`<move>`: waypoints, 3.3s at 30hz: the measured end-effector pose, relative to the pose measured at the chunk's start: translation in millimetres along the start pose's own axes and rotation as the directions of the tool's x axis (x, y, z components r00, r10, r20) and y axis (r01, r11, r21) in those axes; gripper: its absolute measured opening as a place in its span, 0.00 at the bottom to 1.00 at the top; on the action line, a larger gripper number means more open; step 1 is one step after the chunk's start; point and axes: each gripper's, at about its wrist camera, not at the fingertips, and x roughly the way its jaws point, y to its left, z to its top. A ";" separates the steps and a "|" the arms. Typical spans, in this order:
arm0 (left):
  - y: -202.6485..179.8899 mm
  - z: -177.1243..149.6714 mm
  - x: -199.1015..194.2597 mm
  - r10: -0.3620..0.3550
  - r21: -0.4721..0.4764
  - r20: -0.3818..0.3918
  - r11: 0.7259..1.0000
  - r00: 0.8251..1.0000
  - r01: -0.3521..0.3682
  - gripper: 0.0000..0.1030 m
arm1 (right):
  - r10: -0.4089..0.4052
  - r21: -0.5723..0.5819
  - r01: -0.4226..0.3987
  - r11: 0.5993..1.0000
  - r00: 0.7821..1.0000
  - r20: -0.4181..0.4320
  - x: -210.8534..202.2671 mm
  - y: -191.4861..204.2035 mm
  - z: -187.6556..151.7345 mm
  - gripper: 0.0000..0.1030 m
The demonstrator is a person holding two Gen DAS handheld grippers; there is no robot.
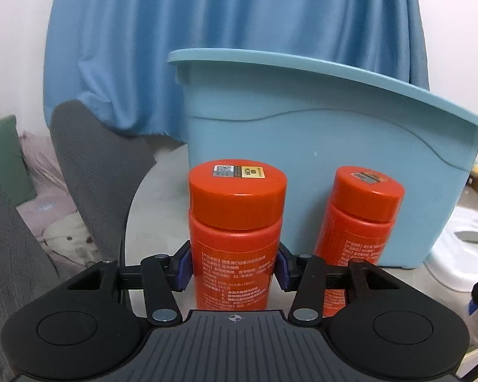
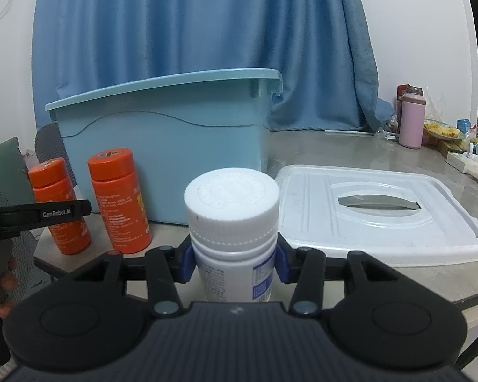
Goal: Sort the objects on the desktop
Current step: 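Lift the orange bottle over the blue bin with the left tool while the right tool carries the white bottle, then drop the orange bottle into the bin with the left tool while the right tool releases the white bottle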
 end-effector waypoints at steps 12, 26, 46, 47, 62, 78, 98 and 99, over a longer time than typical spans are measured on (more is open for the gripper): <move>1.3 23.5 -45.9 0.008 -0.009 -0.042 1.000 0.999 -0.009 0.49 | 0.016 0.017 -0.015 1.000 0.999 -0.042 -27.9 5.6 28.7 0.47; 3.2 82.9 -116.1 -0.022 -0.014 -0.039 1.000 0.999 0.022 0.49 | 0.035 0.017 -0.034 0.999 0.999 -0.026 -63.1 20.0 91.4 0.47; -25.7 174.0 -98.5 -0.071 0.014 -0.002 0.997 0.997 0.071 0.49 | 0.048 0.009 -0.048 0.999 0.997 0.069 -37.4 14.3 161.7 0.47; -27.9 178.9 -94.3 -0.075 0.014 -0.001 0.997 0.997 0.075 0.49 | 0.048 0.007 -0.049 0.999 0.996 0.072 -34.4 14.4 165.2 0.47; -44.4 223.9 5.9 -0.054 0.063 -0.060 0.996 0.997 0.058 0.49 | 0.033 0.005 -0.033 0.999 0.999 0.008 56.2 26.6 188.0 0.47; -25.8 207.0 39.8 -0.015 0.038 -0.133 0.999 0.991 0.020 0.84 | -0.019 -0.008 0.018 1.000 0.993 -0.116 92.0 24.1 175.4 0.80; -34.8 194.0 -48.7 -0.007 0.039 -0.047 0.999 0.999 0.009 0.87 | 0.030 -0.021 -0.030 0.999 1.000 -0.009 12.5 24.0 170.0 0.81; -35.0 191.1 -53.5 -0.007 0.042 -0.046 0.999 0.999 0.009 0.87 | 0.028 -0.019 -0.028 0.999 1.000 -0.010 7.8 23.4 166.7 0.81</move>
